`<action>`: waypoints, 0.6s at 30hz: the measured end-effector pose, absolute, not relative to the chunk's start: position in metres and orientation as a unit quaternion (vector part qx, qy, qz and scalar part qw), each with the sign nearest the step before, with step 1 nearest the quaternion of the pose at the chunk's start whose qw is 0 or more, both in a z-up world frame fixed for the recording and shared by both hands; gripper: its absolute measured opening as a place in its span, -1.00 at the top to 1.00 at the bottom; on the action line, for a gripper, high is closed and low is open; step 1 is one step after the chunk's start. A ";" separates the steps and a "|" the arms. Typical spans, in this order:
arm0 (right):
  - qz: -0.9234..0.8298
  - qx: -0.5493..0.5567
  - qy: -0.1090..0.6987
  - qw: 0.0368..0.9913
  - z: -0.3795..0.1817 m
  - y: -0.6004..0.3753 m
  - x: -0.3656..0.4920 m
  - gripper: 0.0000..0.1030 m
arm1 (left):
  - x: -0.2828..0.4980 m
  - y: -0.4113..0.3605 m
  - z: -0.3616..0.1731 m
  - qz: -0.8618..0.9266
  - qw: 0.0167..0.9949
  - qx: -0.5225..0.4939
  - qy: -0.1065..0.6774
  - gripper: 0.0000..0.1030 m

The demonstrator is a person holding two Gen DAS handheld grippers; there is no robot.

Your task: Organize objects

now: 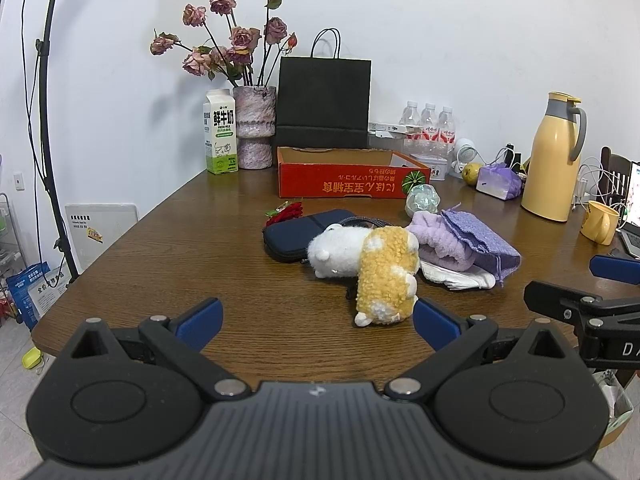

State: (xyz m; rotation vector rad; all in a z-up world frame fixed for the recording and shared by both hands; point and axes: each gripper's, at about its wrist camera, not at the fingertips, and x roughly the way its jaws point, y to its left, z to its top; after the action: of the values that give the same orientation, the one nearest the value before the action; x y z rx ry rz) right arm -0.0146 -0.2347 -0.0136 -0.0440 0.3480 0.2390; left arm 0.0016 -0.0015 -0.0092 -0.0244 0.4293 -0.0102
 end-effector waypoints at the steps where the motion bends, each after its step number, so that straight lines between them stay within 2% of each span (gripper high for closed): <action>1: 0.119 -0.022 0.173 0.978 -0.014 -0.235 -0.014 -1.00 | 0.001 -0.001 -0.010 -0.005 0.977 -0.012 0.213 -1.00; 18: 0.118 -0.022 0.173 0.977 -0.013 -0.235 -0.014 -1.00 | 0.001 0.001 -0.013 -0.004 0.977 -0.013 0.213 -1.00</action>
State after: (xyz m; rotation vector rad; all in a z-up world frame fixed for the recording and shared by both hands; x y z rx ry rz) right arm -0.0143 -0.2346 -0.0135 -0.0437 0.3492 0.2388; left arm 0.0009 0.0007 -0.0134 -0.0256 0.4302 -0.0085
